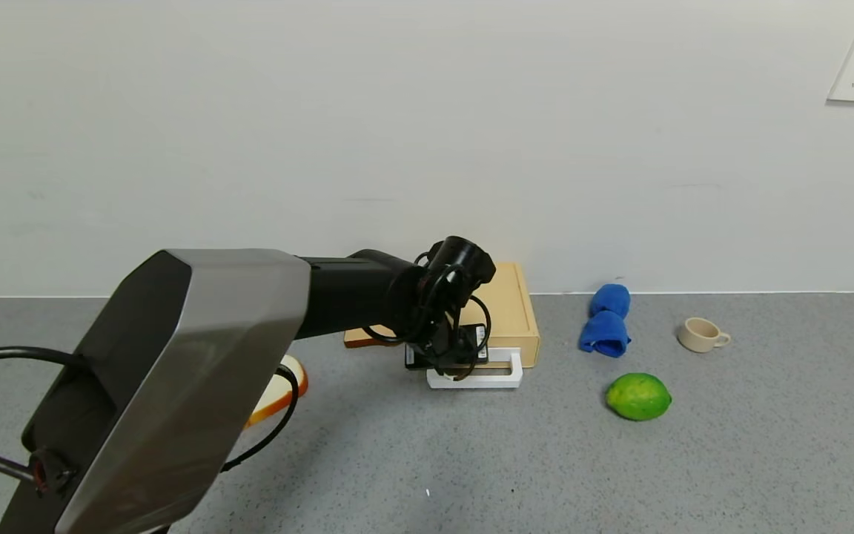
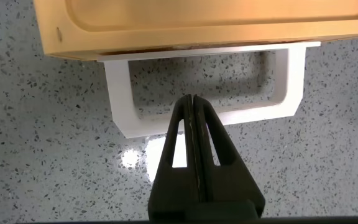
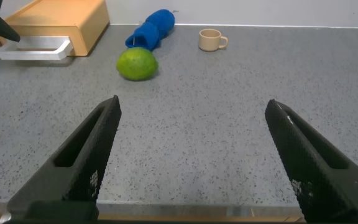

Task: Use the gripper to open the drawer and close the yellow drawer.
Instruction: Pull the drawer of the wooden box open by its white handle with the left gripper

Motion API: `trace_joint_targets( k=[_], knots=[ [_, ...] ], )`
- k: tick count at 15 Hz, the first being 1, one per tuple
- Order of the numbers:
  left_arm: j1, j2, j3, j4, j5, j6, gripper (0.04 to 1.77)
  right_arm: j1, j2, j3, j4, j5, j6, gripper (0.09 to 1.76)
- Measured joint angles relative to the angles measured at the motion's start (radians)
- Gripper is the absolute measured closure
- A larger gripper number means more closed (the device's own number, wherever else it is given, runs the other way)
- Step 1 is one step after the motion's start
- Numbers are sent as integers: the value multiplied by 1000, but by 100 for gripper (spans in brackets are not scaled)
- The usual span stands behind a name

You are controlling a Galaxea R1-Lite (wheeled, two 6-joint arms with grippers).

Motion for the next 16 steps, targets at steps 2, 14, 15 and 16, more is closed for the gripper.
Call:
trace_joint_targets(
  k=[2, 14, 15, 16],
  knots=[
    [-1, 14, 0, -18, 3, -10, 170, 0, 0, 0, 0, 0, 0, 14],
    [0, 55, 4, -51, 33, -36, 170, 0, 0, 0, 0, 0, 0, 14],
    [0, 58, 4, -50, 32, -36, 170, 0, 0, 0, 0, 0, 0, 14],
    [-1, 61, 4, -43, 32, -36, 170, 0, 0, 0, 0, 0, 0, 14]
  ],
)
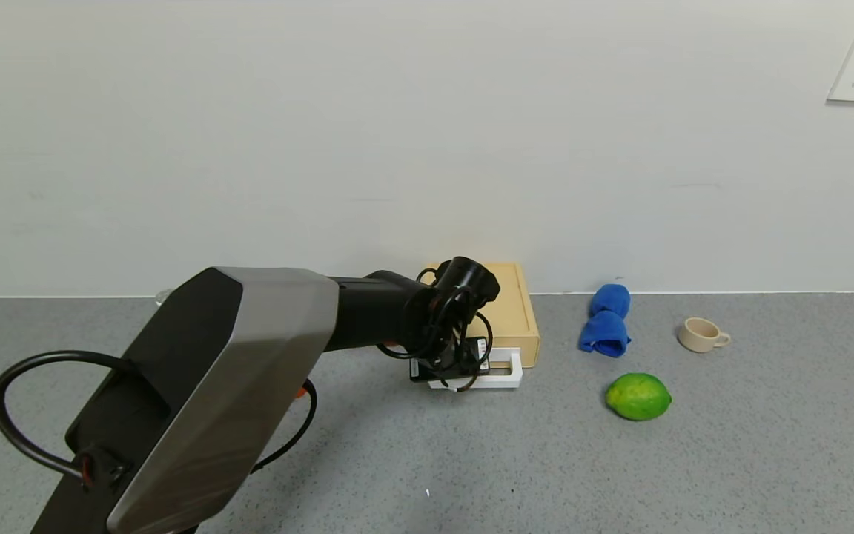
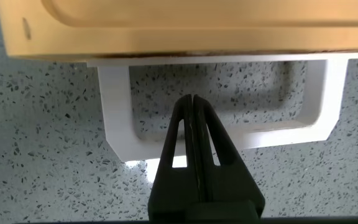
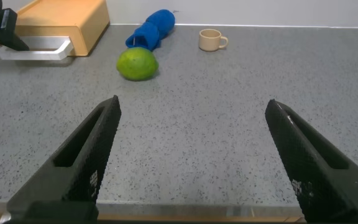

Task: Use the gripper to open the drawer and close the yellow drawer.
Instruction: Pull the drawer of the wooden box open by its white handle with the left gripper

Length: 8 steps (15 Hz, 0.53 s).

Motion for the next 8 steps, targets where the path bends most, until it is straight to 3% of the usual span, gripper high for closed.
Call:
trace_joint_targets(
  k=[8],
  knots=[
    [-10, 1, 6, 46, -1, -20, 170, 0, 0, 0, 0, 0, 0, 14]
  ],
)
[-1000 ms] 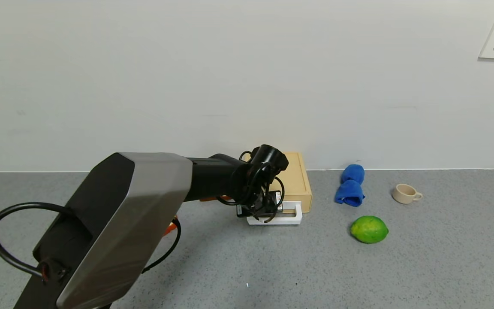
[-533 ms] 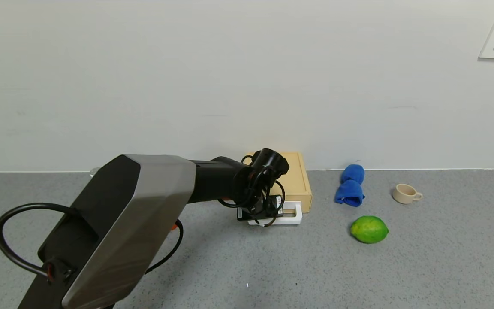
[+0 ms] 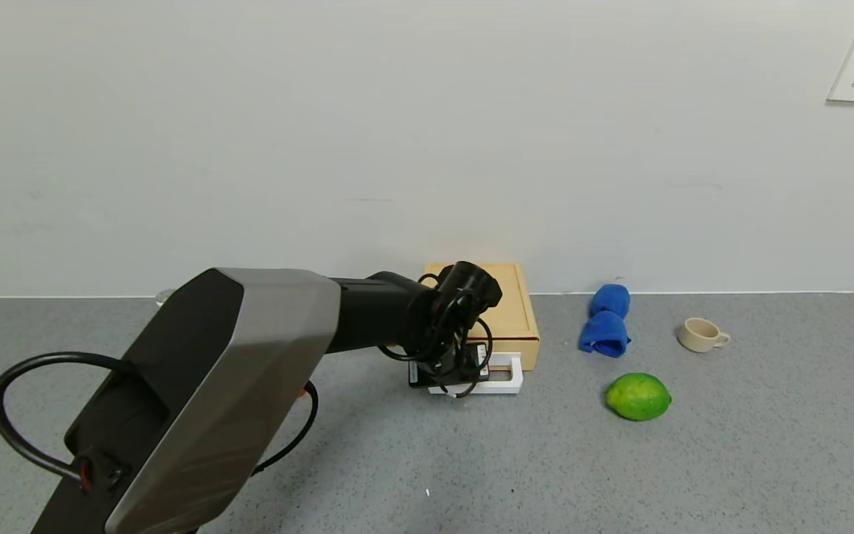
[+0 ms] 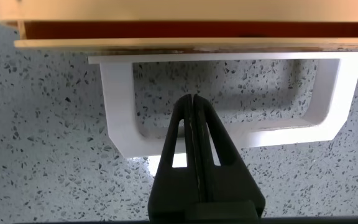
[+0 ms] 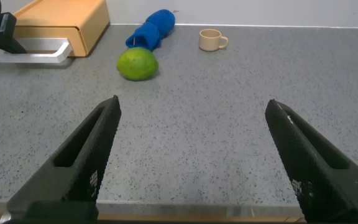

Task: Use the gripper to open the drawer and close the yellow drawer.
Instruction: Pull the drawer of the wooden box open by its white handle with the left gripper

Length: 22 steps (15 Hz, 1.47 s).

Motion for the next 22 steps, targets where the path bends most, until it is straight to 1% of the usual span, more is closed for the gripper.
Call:
trace_joint_targets(
  k=[4, 12, 14, 18, 22],
  knots=[
    [-8, -1, 8, 7, 0, -26, 170, 0, 0, 0, 0, 0, 0, 14],
    [-30, -15, 10, 94, 0, -77, 170, 0, 0, 0, 0, 0, 1, 14],
    [-34, -19, 15, 104, 0, -103, 170, 0, 0, 0, 0, 0, 0, 14],
    [-50, -32, 61, 100, 1, -112, 170, 0, 0, 0, 0, 0, 0, 14],
    [-71, -61, 126, 94, 0, -112, 170, 0, 0, 0, 0, 0, 0, 14]
  ],
)
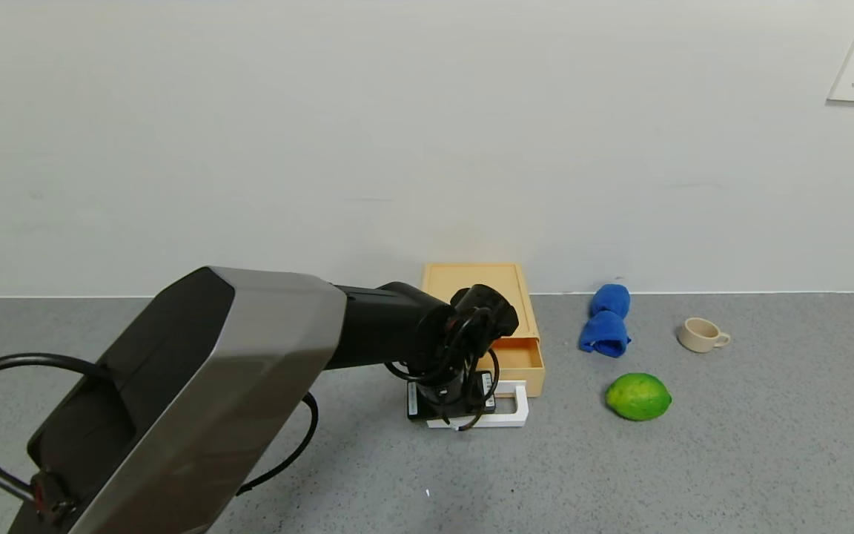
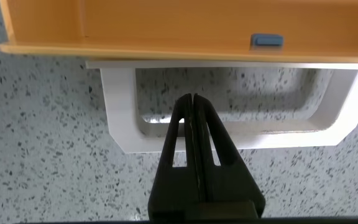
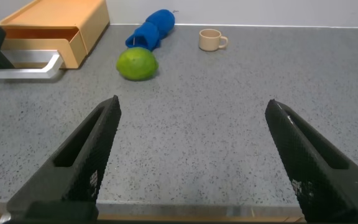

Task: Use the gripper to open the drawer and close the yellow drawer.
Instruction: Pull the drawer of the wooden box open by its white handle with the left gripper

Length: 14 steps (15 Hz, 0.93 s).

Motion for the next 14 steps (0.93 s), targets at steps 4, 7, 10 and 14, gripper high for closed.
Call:
trace_joint_targets(
  k=[4, 7, 10, 14],
  knots=[
    [-16, -24, 41, 7, -3, -25, 170, 0, 0, 0, 0, 0, 0, 14],
    [-23, -42, 67, 10, -14, -34, 170, 0, 0, 0, 0, 0, 0, 14],
    [-32, -60, 96, 12, -20, -42, 170, 0, 0, 0, 0, 0, 0, 14],
    [-54, -84, 148, 9, -34, -60, 170, 0, 0, 0, 0, 0, 0, 14]
  ],
)
